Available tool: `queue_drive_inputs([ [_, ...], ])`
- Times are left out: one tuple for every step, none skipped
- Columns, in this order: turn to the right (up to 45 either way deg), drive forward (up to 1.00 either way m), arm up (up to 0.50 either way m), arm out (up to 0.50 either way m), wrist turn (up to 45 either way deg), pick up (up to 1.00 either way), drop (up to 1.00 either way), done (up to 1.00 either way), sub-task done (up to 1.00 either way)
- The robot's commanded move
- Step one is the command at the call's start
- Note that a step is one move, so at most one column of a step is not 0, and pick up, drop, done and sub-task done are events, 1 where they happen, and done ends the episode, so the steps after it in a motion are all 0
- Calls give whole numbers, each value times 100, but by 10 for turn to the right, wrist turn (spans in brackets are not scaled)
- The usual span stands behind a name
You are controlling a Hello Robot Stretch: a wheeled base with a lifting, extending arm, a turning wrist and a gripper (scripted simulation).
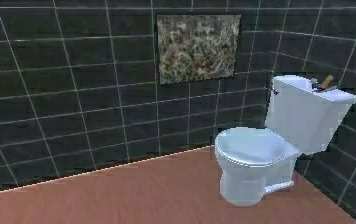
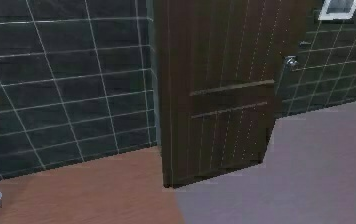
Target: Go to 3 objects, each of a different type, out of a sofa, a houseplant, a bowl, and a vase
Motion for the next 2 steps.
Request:
queue_drive_inputs([
  [-450, 0, 0, 0, 0, 0, 0, 0, 0],
  [-300, 0, 0, 0, 0, 0, 0, 0, 0],
])
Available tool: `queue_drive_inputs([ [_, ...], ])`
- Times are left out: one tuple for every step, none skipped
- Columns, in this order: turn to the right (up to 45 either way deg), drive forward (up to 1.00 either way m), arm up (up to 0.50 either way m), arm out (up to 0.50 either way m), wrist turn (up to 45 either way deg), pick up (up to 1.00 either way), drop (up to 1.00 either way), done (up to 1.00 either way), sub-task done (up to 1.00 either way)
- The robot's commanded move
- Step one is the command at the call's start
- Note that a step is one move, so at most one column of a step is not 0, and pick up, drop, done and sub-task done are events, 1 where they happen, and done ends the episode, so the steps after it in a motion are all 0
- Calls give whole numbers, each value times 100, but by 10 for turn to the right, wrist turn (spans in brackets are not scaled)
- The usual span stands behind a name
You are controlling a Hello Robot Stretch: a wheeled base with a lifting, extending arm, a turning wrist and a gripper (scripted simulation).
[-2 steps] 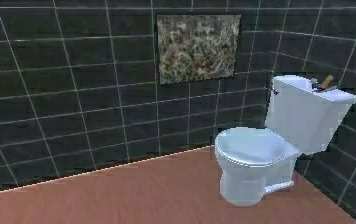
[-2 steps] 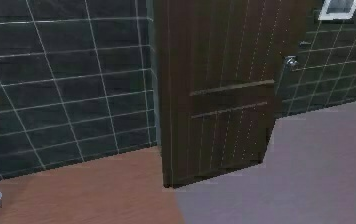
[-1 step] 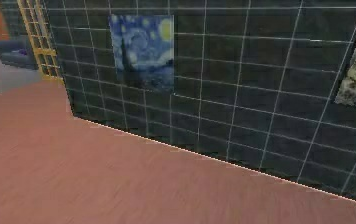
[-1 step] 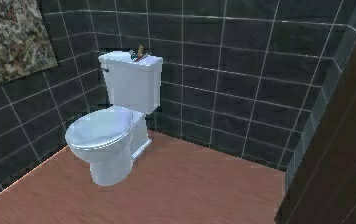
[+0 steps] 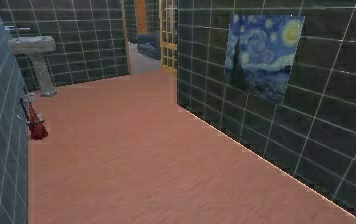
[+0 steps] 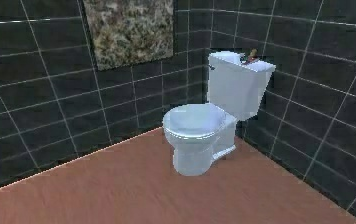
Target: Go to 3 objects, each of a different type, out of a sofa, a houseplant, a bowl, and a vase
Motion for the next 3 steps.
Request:
queue_drive_inputs([
  [0, 45, 0, 0, 0, 0, 0, 0, 0],
  [-120, 0, 0, 0, 0, 0, 0, 0, 0],
  [0, 100, 0, 0, 0, 0, 0, 0, 0],
])
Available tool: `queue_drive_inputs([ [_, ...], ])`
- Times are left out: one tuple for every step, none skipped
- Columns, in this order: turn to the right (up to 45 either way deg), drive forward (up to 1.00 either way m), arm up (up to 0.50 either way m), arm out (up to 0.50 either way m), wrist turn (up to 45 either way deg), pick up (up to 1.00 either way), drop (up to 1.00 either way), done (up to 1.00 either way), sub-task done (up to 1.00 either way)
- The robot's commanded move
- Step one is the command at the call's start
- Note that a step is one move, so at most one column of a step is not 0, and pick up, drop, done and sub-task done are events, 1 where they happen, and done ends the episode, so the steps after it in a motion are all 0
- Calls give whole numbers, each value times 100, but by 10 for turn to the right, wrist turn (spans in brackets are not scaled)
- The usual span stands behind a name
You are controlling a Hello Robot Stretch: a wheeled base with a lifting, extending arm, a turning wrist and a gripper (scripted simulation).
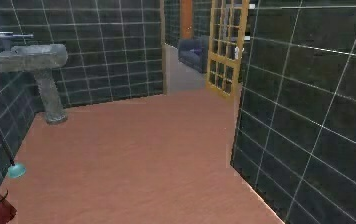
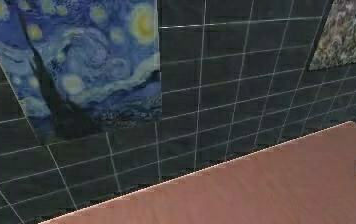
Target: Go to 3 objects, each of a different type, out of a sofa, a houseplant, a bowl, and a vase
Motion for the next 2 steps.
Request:
queue_drive_inputs([
  [0, 100, 0, 0, 0, 0, 0, 0, 0],
  [0, 70, 0, 0, 0, 0, 0, 0, 0],
])
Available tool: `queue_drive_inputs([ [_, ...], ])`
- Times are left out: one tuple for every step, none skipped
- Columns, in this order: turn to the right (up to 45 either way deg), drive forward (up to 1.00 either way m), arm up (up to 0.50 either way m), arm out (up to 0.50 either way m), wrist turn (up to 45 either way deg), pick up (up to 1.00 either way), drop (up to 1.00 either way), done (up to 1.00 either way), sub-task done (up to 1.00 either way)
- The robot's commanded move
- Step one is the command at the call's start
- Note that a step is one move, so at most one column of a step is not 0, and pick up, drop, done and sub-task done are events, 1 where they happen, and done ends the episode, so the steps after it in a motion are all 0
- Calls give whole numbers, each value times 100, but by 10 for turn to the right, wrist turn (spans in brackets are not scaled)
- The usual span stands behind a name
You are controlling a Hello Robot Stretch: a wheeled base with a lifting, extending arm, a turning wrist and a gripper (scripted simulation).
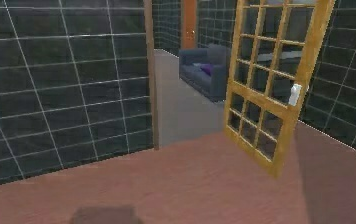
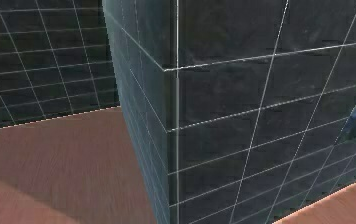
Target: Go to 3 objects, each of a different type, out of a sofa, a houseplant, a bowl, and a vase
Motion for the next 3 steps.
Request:
queue_drive_inputs([
  [30, 0, 0, 0, 0, 0, 0, 0, 0],
  [0, 100, 0, 0, 0, 0, 0, 0, 0],
  [30, 0, 0, 0, 0, 0, 0, 0, 0],
])
